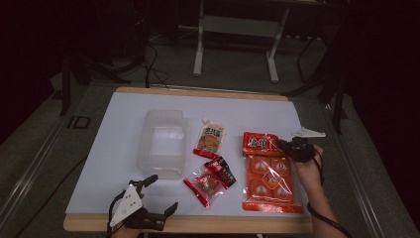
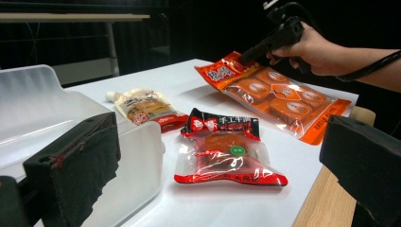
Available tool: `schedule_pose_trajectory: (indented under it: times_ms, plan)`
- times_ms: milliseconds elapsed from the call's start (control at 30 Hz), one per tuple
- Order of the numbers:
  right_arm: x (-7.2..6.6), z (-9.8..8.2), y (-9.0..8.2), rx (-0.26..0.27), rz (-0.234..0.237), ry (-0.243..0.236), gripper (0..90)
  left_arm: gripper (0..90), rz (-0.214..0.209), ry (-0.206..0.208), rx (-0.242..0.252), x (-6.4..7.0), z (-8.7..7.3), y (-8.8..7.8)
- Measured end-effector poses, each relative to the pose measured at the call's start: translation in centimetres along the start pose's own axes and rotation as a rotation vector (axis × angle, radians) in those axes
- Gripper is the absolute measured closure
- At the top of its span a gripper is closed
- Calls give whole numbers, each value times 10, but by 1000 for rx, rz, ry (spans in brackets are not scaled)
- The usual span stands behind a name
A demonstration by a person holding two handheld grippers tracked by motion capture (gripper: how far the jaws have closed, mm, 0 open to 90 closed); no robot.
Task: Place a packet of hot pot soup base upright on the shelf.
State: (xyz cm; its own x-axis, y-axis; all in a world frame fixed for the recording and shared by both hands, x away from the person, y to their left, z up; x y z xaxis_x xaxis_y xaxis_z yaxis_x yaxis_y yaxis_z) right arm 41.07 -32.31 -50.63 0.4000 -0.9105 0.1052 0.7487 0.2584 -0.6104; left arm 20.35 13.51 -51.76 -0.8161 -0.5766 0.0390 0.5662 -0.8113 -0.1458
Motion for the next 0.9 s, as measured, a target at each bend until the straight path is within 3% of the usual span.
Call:
schedule_pose_trajectory:
  times_ms: [633,800,900]
  plan:
    - [-11,24,-50,140,7,-47,875,0,1,-11,-24,3,0,4]
    - [-15,27,-66,181,9,-61,875,0,-25,-18,-37,8,2,9]
    - [-19,30,-81,217,9,-78,876,0,-60,2,-69,17,6,18]
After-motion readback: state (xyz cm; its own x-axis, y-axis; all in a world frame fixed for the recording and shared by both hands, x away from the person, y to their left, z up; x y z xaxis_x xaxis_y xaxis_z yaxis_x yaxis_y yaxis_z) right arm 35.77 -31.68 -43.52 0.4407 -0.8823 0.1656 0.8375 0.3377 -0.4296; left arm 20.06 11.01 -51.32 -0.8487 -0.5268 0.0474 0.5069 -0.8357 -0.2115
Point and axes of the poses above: each handheld gripper's, and its own axes: y roughly forward along the jaws, z roughly out of its top, x roughly to its right, the point moved 3 cm from there along y, roughly forward along the jaws, and after that the axes turned 8 degrees about -z, right-handed, at the moved point
